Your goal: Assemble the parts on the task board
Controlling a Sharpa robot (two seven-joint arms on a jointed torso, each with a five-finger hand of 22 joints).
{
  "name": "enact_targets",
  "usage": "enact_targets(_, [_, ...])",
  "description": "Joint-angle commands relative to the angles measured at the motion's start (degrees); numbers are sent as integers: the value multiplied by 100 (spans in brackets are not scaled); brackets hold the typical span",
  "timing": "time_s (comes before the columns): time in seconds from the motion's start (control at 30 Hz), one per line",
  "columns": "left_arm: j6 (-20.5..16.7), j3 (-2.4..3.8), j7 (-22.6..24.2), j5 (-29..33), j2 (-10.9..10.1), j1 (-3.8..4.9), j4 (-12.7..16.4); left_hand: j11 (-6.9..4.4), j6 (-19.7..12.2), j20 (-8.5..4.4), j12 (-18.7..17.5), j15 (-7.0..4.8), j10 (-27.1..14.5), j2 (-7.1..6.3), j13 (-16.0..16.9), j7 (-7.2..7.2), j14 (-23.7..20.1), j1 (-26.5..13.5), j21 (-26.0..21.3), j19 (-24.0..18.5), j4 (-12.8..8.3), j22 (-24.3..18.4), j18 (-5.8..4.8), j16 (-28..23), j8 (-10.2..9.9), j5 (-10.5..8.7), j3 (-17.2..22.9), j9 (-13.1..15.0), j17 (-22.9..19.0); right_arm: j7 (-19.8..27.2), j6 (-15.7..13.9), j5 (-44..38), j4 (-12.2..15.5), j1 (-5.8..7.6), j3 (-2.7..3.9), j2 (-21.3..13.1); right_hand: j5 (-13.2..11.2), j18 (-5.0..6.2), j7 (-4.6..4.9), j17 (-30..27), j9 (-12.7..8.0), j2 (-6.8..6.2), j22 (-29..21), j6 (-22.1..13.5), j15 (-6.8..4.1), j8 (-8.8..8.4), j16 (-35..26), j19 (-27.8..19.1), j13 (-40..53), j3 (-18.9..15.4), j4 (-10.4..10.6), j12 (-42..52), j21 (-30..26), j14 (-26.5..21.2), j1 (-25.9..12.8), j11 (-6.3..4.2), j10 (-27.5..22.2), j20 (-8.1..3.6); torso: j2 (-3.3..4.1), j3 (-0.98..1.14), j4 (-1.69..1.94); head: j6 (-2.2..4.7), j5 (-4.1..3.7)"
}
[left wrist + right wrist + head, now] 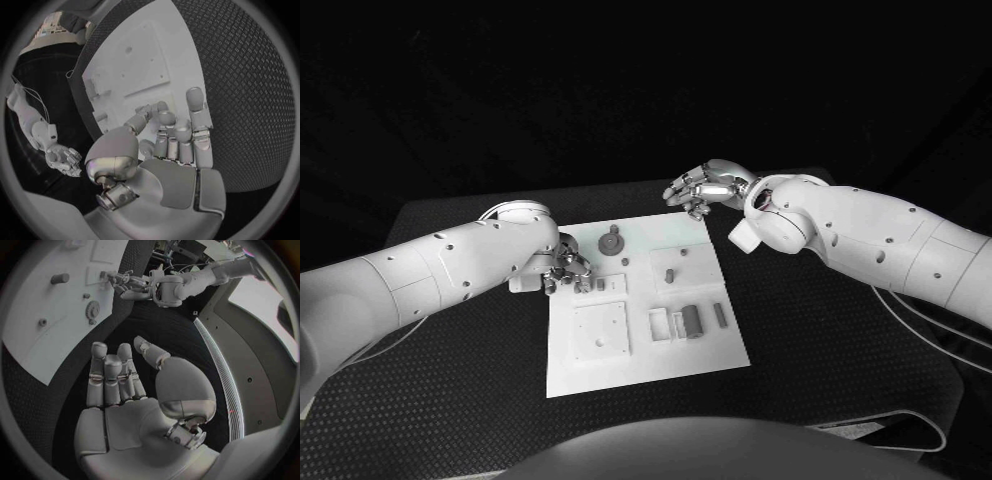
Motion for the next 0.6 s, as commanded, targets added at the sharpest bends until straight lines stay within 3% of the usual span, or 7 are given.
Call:
enact_targets(0.03, [-27,-20,67,-57,24,-42,-5,8,78,-12,-16,-58,42,253,-5,52,31,305,41,-21,-17,139,-80,33,13,15,34,7,9,38,77,-10,8,-3,1,2,21,55,29,-6,-5,5,82,-1,-54,-20,-19,30,-10,-1,18,27,-17,1,-68,7,-16,-16,-2,1,0,0,-2])
enact_targets(0.27, [196,-21,-1,-61,28,-42,-11,7,81,-12,-17,-58,45,251,-5,51,34,311,44,-22,-20,139,-80,33,11,15,36,9,11,36,77,-10,10,-3,1,1,21,55,29,-7,-5,5,82,-1,-54,-20,-19,30,-11,-1,18,28,-17,1,-68,7,-16,-16,-1,2,1,0,-1])
enact_targets(0.6, [202,-23,-8,-150,21,-42,-83,8,81,-10,-23,-57,40,254,-6,52,29,325,45,-32,-26,138,-80,29,5,15,41,10,13,39,77,-10,8,-3,1,0,21,55,29,-7,-5,5,82,-1,-54,-20,-19,30,-11,-1,18,29,-17,1,-69,7,-16,-16,-2,-1,3,0,-5])
